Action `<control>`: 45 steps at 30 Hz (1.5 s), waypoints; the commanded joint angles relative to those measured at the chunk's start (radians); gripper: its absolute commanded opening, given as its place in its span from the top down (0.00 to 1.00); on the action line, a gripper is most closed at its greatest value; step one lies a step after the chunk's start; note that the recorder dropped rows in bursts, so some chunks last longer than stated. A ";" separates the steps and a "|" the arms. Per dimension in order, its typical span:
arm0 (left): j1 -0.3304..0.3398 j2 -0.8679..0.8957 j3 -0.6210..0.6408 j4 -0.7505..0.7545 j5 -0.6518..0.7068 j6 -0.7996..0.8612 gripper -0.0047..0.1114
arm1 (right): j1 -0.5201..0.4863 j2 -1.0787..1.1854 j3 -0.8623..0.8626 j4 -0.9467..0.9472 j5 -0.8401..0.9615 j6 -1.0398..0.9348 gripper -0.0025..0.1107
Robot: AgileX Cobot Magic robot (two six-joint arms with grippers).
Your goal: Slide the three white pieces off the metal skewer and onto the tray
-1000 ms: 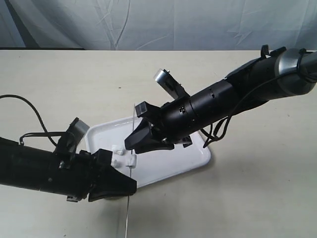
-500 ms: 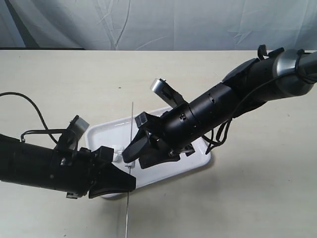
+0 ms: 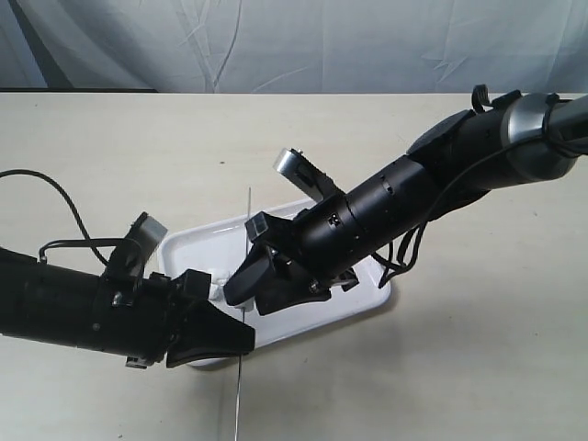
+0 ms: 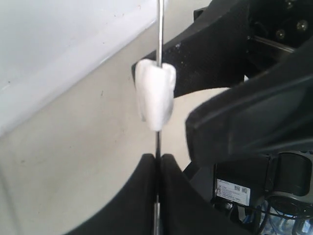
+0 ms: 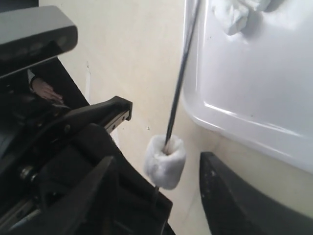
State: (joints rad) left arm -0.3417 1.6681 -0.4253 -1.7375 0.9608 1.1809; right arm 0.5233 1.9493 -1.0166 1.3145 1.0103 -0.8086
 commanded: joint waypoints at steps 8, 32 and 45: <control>0.001 -0.005 -0.005 -0.007 0.012 0.005 0.96 | 0.002 -0.010 -0.006 0.001 -0.048 -0.003 0.68; 0.001 -0.005 -0.005 -0.007 0.038 0.015 0.96 | 0.026 -0.010 -0.006 -0.002 -0.054 -0.003 0.68; 0.001 -0.005 -0.005 -0.007 0.038 0.015 0.96 | 0.026 -0.010 -0.006 -0.002 -0.060 -0.005 0.82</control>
State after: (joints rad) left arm -0.3417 1.6681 -0.4253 -1.7375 0.9851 1.1884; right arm 0.5473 1.9493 -1.0166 1.3145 0.9578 -0.8067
